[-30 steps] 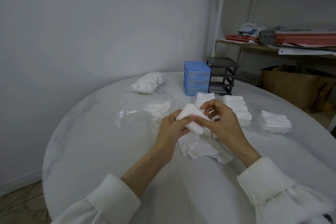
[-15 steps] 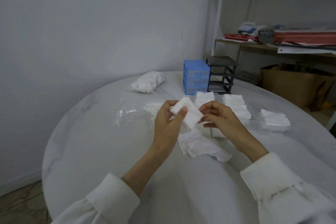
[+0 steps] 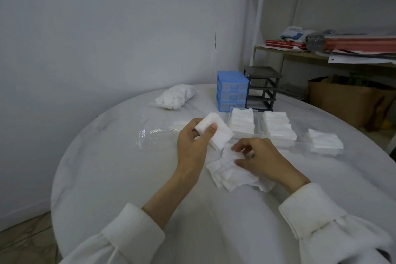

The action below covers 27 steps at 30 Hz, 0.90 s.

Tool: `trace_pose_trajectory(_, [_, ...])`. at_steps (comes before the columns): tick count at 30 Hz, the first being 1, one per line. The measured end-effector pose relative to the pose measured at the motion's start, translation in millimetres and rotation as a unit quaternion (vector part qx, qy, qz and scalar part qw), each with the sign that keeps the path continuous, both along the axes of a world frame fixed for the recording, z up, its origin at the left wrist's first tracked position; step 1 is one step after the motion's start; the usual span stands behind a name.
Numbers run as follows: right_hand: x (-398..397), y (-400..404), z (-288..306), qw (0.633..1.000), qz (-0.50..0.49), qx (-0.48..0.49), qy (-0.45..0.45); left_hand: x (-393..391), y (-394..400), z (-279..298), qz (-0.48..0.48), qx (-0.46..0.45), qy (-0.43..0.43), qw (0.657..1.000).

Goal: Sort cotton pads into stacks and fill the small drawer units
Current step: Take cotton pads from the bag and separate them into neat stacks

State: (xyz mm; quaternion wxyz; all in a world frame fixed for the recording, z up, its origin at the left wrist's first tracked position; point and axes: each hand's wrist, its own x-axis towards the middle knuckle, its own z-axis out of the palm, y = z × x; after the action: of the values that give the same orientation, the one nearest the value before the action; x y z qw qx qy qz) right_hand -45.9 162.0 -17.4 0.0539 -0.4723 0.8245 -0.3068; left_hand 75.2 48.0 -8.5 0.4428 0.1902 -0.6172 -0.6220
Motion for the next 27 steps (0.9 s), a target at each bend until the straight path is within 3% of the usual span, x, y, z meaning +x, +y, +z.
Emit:
trace_pose_trajectory(5, [6, 0, 5, 0.997, -0.027, -0.035, 0.062, 0, -1, 1, -0.021, 0.06, 0.011, 0.998])
trace_pose_trajectory(8, [9, 1, 10, 0.989, -0.048, -0.112, 0.082, 0, -1, 2, -0.024, 0.063, 0.005, 0.998])
trace_pose_trajectory(13, [7, -4, 20, 0.952, -0.076, -0.283, -0.09, -1, 1, 0, -0.021, 0.016, -0.027, 0.999])
trace_pose_trajectory(16, [9, -2, 27, 0.895, -0.041, -0.358, -0.262, -1, 1, 0, -0.015, 0.041, -0.035, 0.998])
trace_pose_trajectory(18, [12, -1, 31, 0.863, -0.024, -0.385, -0.328, -1, 1, 1, -0.01, 0.058, -0.044, 0.997])
trace_pose_trajectory(25, [18, 1, 38, 0.827, 0.049, -0.405, -0.387, -2, 3, -1, -0.045, 0.072, -0.077, 0.993])
trace_pose_trajectory(27, [21, 0, 36, 0.838, 0.078, -0.38, -0.384, -4, 4, -1, -0.067, 0.068, -0.076, 0.993])
